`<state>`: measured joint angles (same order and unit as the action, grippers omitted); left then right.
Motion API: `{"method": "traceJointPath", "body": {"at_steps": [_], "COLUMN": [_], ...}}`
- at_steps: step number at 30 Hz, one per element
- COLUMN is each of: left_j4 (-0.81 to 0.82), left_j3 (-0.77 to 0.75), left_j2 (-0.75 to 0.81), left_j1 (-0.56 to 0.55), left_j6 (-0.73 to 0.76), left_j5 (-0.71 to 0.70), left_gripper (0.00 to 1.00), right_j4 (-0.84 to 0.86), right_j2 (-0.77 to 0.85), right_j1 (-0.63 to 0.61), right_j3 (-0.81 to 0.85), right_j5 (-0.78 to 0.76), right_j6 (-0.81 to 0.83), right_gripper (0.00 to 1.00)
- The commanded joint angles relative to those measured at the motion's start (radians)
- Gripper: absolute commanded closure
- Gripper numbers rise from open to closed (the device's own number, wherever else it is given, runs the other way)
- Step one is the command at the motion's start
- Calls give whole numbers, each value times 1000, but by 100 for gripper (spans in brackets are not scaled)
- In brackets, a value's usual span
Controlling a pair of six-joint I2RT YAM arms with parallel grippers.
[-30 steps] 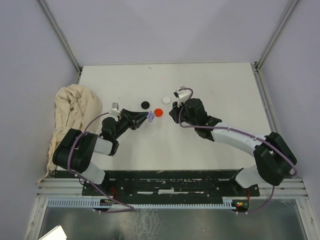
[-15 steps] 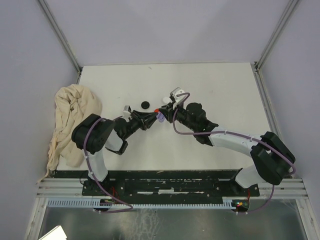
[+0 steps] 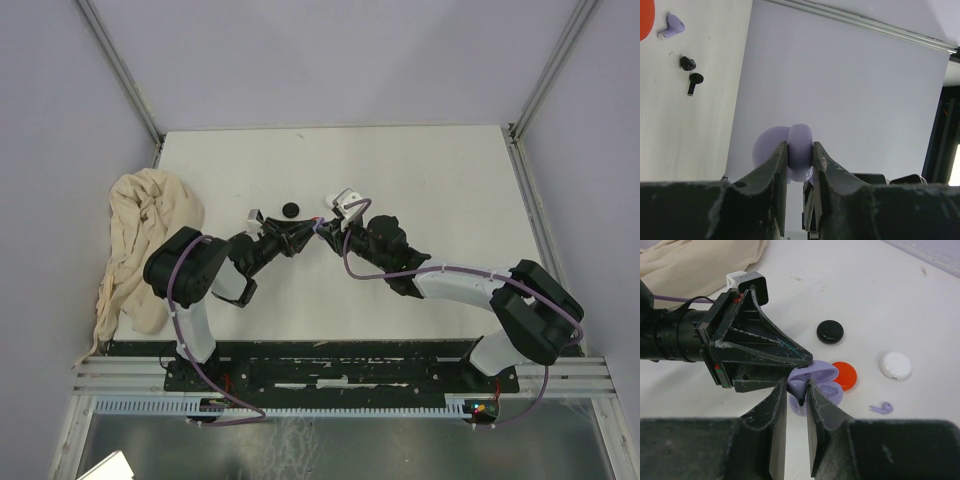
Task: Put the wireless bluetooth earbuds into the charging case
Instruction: Place the earbud in the charging case.
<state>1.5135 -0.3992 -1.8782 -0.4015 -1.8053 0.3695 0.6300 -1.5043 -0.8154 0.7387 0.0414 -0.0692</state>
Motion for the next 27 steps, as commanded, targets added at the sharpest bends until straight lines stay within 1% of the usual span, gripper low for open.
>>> {"method": "traceJointPath", "body": {"at_steps": [1, 14, 27], "left_j4": [183, 215, 215], "left_j3": [-13, 20, 9], "left_j2": [-1, -7, 13], "left_j1": [-4, -6, -7], "left_j6": [-44, -49, -51], "left_j5": [29, 57, 73], "left_gripper": [97, 97, 97], "right_j4": [76, 73, 90], "right_j2": [-2, -11, -30], "right_j1": [-3, -2, -2], "right_j3": [-5, -1, -1], "right_j5": [-18, -27, -20], "right_j6": [29, 38, 36], "right_gripper": [98, 98, 98]}}
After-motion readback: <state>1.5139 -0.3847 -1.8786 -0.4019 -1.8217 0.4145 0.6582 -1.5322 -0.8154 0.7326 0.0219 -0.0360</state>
